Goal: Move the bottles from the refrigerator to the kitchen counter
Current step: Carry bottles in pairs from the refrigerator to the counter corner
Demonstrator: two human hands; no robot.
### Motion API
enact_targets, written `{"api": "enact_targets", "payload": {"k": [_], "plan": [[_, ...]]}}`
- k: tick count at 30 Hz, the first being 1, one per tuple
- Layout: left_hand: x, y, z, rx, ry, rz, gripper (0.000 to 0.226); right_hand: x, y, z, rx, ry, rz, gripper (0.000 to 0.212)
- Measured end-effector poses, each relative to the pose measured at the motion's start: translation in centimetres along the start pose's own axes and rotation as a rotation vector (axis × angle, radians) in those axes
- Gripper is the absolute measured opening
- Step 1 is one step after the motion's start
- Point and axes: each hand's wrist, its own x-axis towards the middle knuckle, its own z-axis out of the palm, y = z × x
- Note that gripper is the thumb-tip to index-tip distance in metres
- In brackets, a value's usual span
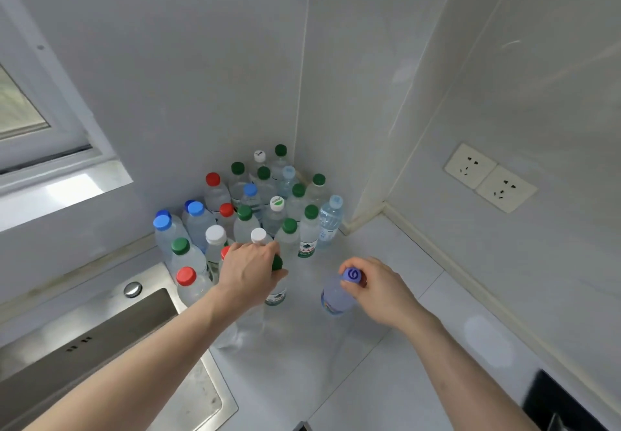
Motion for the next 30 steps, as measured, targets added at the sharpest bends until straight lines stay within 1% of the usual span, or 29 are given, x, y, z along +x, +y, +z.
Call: {"api": "enact_targets", "payload": {"k": [4,7,11,17,19,24,26,30], "plan": [[-0.6,-0.4,0.1,-0.021,0.048,0.024,0.032,2.6,-1.3,1.8,-0.019,-0.020,-0.028,0.013],[-1.2,-0.9,0.4,-0.040,0.062,0.040,0.035,4.3,-2.2,2.8,-0.014,-0.028,-0.032,0.015],[-1.8,-1.3,0.8,-0.116,0.090,0.012,0.031,6.2,-3.5,4.1,-0.030,-0.047,-0.050,0.018],[-2.3,-0.9,1.7,-0.345,0.119,-0.077,0.023,7.4,-4.5,5.7,-0.044,-0.068,-0.032,0.021],[-2.4,-0.7,1.7,-0.383,0.114,-0.089,0.023,7.5,-4.7,6.1,-0.037,-0.061,-0.022,0.022],[-2.3,-1.1,1.3,-0.386,0.063,-0.091,0.026,7.2,-4.8,6.3,-0.012,-0.031,0.010,0.031],[-2.2,-1.0,1.2,-0.367,0.063,-0.083,0.027,6.4,-4.6,6.1,0.000,-0.036,0.032,0.039],[-2.5,-0.7,1.2,-0.192,0.066,-0.060,0.030,4.7,-4.8,5.3,0.025,-0.047,0.049,0.058]]}}
